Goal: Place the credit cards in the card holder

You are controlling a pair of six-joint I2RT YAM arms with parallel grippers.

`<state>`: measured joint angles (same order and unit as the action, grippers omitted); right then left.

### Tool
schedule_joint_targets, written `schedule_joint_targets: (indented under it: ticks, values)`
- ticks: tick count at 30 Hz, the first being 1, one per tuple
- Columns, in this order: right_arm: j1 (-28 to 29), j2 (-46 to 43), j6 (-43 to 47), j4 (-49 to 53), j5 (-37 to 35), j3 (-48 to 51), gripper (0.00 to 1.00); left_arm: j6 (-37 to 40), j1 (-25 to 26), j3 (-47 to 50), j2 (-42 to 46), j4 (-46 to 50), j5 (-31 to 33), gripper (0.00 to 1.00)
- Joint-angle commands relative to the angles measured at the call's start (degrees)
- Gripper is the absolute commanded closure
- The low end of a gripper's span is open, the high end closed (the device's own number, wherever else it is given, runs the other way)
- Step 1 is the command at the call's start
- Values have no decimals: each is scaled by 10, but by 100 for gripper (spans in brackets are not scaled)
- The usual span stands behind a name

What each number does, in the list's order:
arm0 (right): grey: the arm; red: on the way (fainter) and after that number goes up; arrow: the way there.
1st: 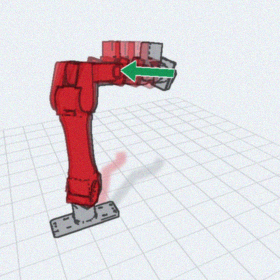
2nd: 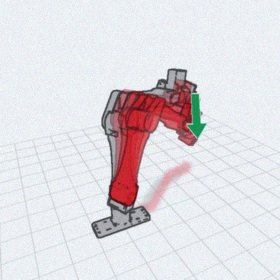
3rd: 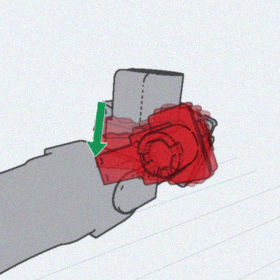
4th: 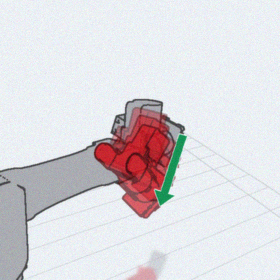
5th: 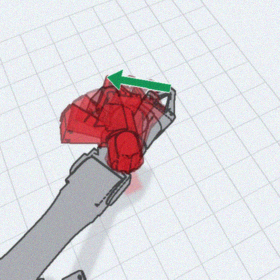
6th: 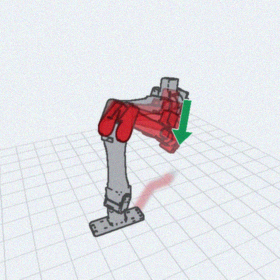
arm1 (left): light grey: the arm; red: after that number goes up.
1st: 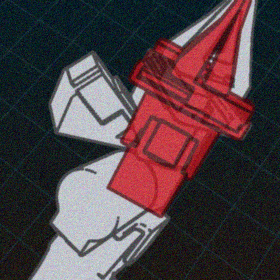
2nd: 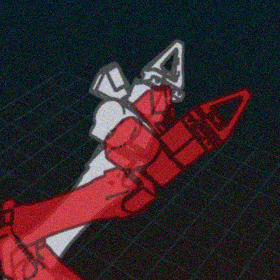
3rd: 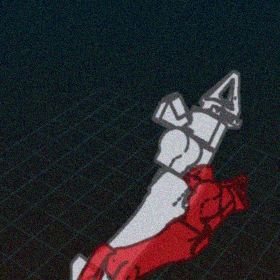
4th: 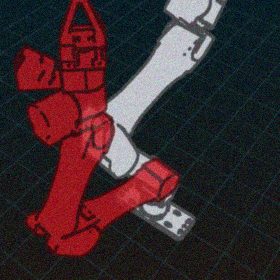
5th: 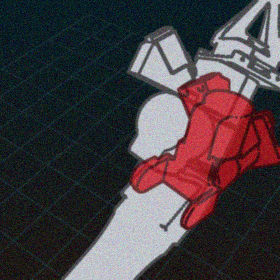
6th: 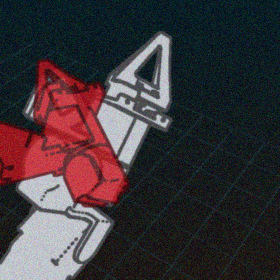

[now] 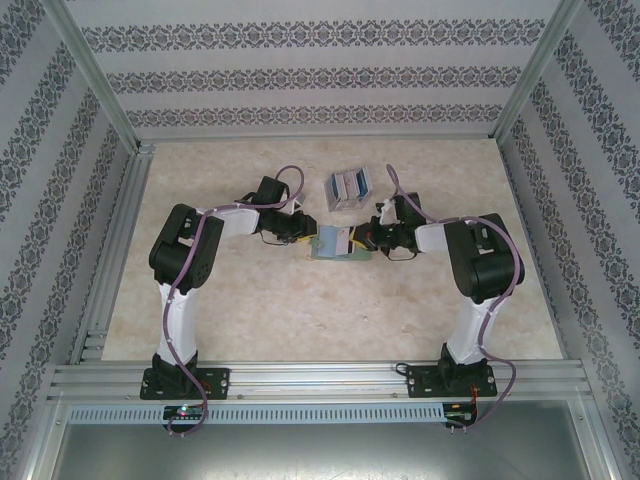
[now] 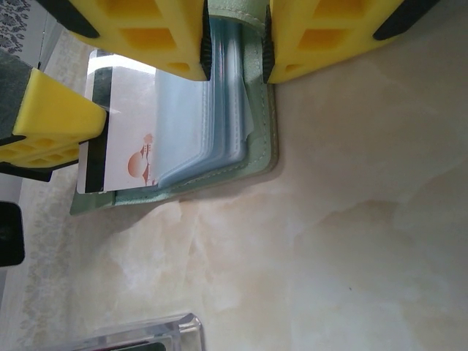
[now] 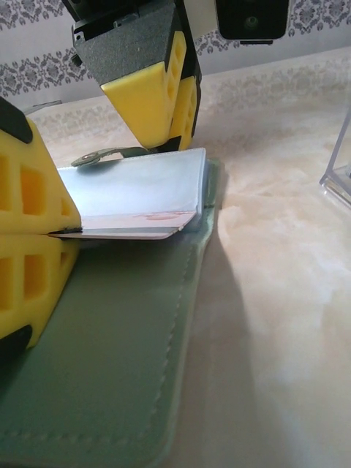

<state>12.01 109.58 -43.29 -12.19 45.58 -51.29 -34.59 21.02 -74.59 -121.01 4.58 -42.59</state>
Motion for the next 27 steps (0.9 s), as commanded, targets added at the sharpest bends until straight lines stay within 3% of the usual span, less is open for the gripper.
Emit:
schedule_joint_targets:
  ticks: [1,7,17,22,27]
  values:
    - [12,21,28,32,-1,-14,99,-5,18,16,2,25,-6,73]
    - [32,24,40,56,-8,-26,99,-7,20,10,1,25,-7,74]
    - [70,2,63,124,-126,-50,96,-8,24,13,4,24,-9,75]
    - [84,-21,75,140,-147,-61,93,-7,24,18,11,22,-4,76]
    - [84,-64,116,198,-179,-68,82,-12,24,22,13,15,-4,77]
